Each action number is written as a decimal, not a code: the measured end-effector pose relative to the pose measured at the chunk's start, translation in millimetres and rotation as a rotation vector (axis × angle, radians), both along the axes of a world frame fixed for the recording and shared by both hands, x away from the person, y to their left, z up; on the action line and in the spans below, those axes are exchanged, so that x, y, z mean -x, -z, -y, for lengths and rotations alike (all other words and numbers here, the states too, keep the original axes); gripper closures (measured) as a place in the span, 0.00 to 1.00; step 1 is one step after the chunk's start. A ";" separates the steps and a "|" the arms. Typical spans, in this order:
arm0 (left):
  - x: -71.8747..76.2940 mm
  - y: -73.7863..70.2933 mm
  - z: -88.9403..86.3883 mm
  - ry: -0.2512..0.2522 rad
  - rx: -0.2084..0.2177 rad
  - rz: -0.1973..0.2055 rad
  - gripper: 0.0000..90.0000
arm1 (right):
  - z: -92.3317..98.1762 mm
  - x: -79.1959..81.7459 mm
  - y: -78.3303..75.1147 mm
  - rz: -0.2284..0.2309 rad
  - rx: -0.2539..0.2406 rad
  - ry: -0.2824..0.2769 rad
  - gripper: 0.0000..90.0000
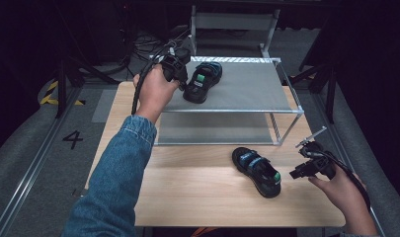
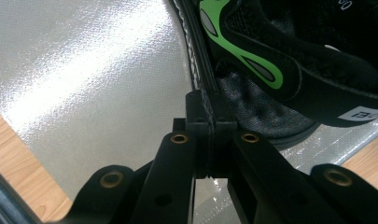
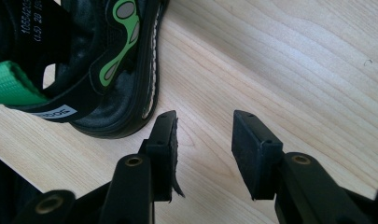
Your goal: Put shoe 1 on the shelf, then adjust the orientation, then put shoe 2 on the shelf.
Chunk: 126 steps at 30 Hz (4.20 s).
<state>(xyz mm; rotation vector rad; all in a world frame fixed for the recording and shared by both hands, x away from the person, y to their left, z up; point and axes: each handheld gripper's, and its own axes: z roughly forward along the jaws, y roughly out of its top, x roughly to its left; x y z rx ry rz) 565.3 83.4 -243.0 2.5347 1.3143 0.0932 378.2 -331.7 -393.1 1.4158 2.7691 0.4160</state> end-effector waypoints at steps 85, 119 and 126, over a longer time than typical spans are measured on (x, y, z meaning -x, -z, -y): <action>185.1 84.9 -57.4 0.089 0.006 -0.063 0.51 | -79.1 -20.1 -20.6 0.088 0.081 -0.205 0.49; 172.0 105.9 -67.2 0.061 -0.001 -0.110 0.53 | -87.2 12.8 -34.5 -0.048 0.070 -0.242 0.88; 173.1 107.1 -67.5 0.051 -0.001 -0.115 0.53 | -117.7 22.2 -39.6 -0.013 0.029 -0.339 0.89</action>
